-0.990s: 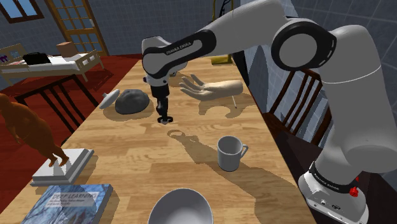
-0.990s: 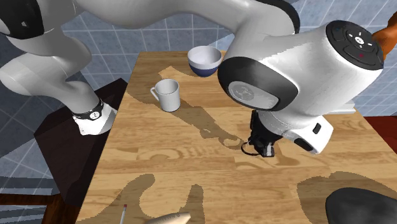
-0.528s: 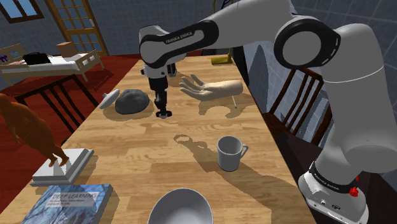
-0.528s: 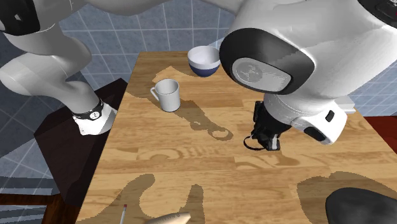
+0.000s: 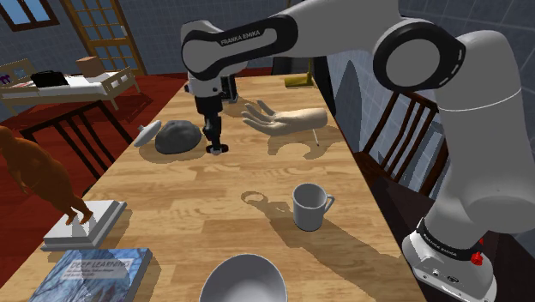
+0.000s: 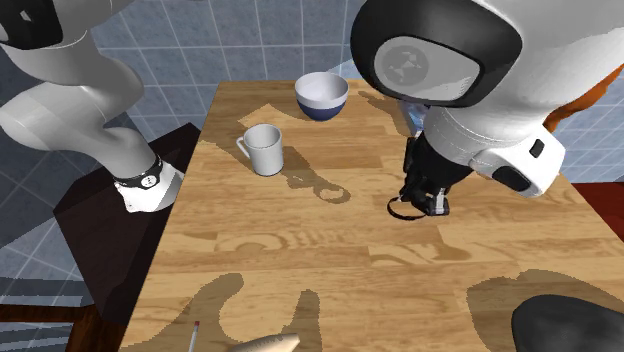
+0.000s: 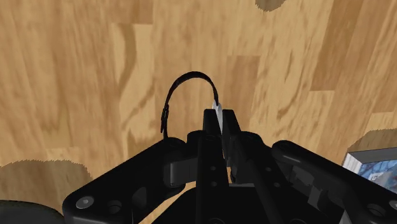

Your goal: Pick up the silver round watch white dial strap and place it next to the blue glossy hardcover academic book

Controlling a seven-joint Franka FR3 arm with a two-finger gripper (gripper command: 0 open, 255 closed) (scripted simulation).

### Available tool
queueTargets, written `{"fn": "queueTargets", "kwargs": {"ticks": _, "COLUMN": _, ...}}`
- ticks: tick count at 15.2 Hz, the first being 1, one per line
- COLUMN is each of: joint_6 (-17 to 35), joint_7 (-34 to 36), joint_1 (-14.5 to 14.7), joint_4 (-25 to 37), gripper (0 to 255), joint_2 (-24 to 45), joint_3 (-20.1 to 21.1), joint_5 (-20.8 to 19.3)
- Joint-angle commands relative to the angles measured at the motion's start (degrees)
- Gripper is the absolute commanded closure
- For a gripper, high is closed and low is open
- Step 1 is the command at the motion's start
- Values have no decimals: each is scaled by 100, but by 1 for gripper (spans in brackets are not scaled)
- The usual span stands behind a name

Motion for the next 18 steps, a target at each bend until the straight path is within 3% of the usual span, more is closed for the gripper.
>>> {"fn": "queueTargets", "kwargs": {"ticks": 1, "joint_6": 88, "joint_7": 191, "joint_1": 137, "joint_4": -250, "gripper": 255, "joint_2": -195, "joint_3": 61, "joint_5": 13}}
{"fn": "queueTargets", "kwargs": {"ticks": 9, "joint_6": 517, "joint_7": 1034, "joint_1": 747, "joint_4": -956, "gripper": 255, "joint_2": -629, "joint_3": 337, "joint_5": 25}}
{"fn": "queueTargets", "kwargs": {"ticks": 18, "joint_6": 797, "joint_7": 2080, "joint_1": 1494, "joint_4": -1105, "gripper": 255, "joint_2": -686, "joint_3": 658, "joint_5": -56}}
